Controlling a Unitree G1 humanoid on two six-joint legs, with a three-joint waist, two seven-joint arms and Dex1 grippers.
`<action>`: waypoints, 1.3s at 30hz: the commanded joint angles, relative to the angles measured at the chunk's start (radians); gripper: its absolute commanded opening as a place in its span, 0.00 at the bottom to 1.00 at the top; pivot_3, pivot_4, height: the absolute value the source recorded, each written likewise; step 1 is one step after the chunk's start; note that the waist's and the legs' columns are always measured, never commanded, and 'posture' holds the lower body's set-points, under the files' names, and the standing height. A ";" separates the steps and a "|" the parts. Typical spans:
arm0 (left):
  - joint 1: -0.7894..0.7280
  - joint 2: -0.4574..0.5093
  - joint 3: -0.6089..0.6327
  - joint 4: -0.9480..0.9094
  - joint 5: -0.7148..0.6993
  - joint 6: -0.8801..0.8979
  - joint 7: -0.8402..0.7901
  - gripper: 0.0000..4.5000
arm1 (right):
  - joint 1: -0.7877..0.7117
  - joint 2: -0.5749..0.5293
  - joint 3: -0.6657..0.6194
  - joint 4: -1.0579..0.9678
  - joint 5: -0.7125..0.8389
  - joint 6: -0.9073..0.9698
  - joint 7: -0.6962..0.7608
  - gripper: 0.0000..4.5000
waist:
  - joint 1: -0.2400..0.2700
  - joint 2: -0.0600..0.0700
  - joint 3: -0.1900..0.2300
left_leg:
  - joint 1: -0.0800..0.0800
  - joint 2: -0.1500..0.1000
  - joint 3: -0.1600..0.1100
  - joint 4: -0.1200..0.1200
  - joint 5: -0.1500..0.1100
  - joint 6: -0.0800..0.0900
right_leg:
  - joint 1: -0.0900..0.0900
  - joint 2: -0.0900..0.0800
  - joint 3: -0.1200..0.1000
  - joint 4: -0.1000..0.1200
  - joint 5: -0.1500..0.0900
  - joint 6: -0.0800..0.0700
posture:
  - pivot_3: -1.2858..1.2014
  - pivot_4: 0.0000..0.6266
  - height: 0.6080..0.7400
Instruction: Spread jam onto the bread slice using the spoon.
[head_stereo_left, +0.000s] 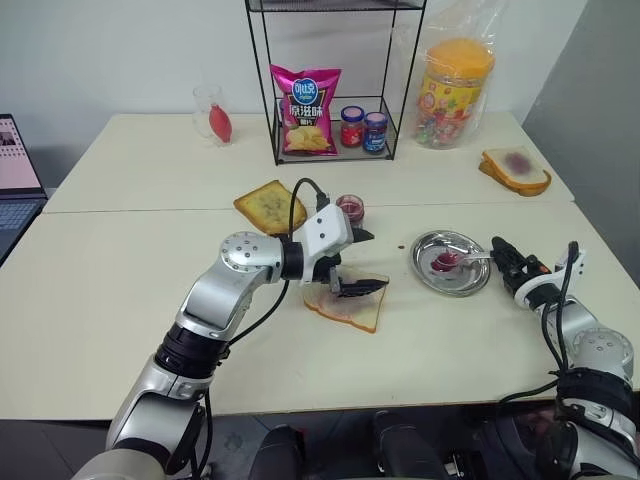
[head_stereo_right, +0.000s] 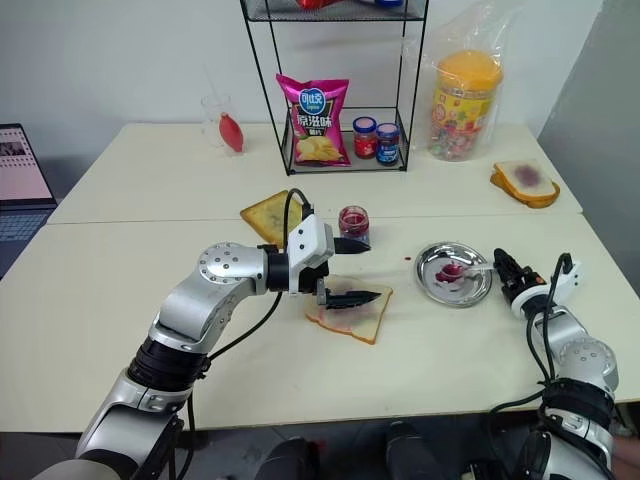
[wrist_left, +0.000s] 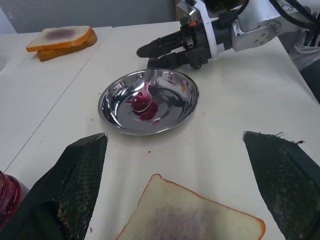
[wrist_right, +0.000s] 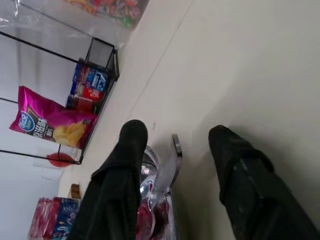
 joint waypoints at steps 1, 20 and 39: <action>-0.025 0.001 0.020 -0.026 -0.006 -0.018 0.011 1.00 | -0.011 -0.002 -0.004 0.008 -0.009 -0.004 0.016 0.25 | 0.000 0.000 0.000 | 0.000 0.000 0.000 0.000 0.000 0.000 | 0.000 0.000 0.000 0.000 0.000 0.000 | 0.52 0.24 1.00; -0.012 0.074 0.111 -0.001 -0.030 -0.042 0.007 1.00 | -0.006 -0.121 0.048 -0.298 0.078 0.159 0.097 0.01 | 0.003 0.003 0.003 | -0.001 0.000 -0.001 -0.003 0.000 0.000 | -0.002 0.000 0.000 -0.001 0.000 0.000 | 0.52 0.24 1.00; 0.243 0.130 0.350 -0.162 -0.105 0.059 0.227 1.00 | -0.529 0.045 0.396 -0.241 -0.092 0.084 0.045 0.01 | 0.014 0.005 0.005 | -0.014 -0.001 -0.001 -0.013 0.001 0.000 | -0.017 -0.003 -0.004 -0.004 0.002 -0.007 | 0.52 0.24 1.00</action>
